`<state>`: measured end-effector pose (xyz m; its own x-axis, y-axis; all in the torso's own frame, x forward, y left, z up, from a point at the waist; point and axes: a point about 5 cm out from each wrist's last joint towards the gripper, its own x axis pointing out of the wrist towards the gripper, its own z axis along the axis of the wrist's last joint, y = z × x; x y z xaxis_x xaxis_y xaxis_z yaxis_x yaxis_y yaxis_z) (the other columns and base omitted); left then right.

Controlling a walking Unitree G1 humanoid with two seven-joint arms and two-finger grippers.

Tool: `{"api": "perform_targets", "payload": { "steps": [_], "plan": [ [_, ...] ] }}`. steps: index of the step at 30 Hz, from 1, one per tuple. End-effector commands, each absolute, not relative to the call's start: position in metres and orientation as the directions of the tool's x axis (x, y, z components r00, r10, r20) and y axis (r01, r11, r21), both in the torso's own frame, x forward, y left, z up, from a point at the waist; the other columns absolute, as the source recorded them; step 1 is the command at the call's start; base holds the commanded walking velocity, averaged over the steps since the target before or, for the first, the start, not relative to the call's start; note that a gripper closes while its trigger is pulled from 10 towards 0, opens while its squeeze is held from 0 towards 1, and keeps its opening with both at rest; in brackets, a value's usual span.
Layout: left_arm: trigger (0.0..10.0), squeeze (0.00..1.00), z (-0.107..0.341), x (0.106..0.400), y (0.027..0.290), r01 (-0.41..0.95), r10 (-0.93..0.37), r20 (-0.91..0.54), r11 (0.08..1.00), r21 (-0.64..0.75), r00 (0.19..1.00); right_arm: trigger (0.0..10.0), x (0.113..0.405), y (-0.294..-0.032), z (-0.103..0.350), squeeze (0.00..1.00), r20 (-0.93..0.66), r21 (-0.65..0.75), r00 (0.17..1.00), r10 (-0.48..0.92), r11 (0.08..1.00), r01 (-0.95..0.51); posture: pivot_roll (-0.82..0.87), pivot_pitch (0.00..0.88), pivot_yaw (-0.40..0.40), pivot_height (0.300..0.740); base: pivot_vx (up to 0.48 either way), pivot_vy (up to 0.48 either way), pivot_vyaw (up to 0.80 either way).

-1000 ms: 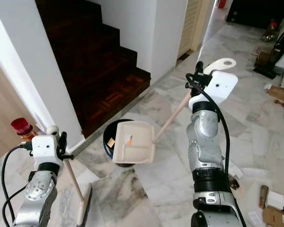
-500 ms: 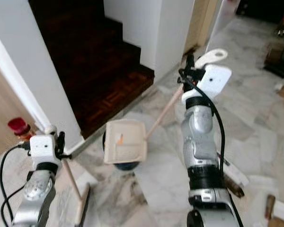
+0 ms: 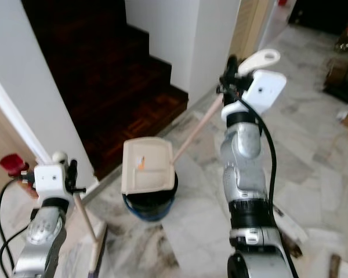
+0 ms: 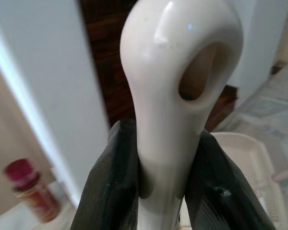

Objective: Sweep floor

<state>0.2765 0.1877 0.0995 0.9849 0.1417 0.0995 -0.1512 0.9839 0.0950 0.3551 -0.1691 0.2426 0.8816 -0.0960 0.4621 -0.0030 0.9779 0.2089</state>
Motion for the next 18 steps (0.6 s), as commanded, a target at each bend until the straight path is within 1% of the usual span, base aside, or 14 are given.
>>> {"api": "perform_targets", "payload": {
  "steps": [1,8,14,17,18],
  "plan": [
    [10.0,0.00,0.1103,0.2778,0.1879,-0.155,0.140,0.154,0.984,0.091,0.978,10.0,0.3517,-0.1670,0.2688,0.00,0.553,0.195,0.828,-0.090,0.980,-0.024,0.06,0.000,-0.016,0.740,0.322,0.000,0.00],
    [10.0,0.00,0.1103,0.2777,0.1870,-0.152,0.137,0.157,0.985,0.084,0.978,10.0,0.3519,-0.1661,0.2695,0.00,0.553,0.187,0.829,-0.082,0.982,-0.028,0.06,0.000,-0.017,0.740,0.314,0.000,0.00],
    [10.0,0.00,0.1108,0.2769,0.1845,-0.140,0.123,0.170,0.986,0.091,0.978,10.0,0.3519,-0.1637,0.2678,0.00,0.547,0.176,0.835,-0.061,0.983,-0.043,0.06,0.000,-0.017,0.740,0.000,0.000,0.00],
    [10.0,0.00,0.1102,0.2765,0.1837,-0.136,0.119,0.168,0.986,0.092,0.979,10.0,0.3530,-0.1650,0.2650,0.00,0.540,0.158,0.840,-0.056,0.987,-0.035,0.06,0.000,-0.019,0.740,0.000,0.000,0.00],
    [10.0,0.00,0.1099,0.2761,0.1836,-0.135,0.118,0.167,0.987,0.092,0.979,10.0,0.3532,-0.1641,0.2648,0.00,0.543,0.130,0.839,-0.043,0.991,-0.034,0.06,0.000,-0.019,0.740,0.000,0.000,0.00]
  ]
}}
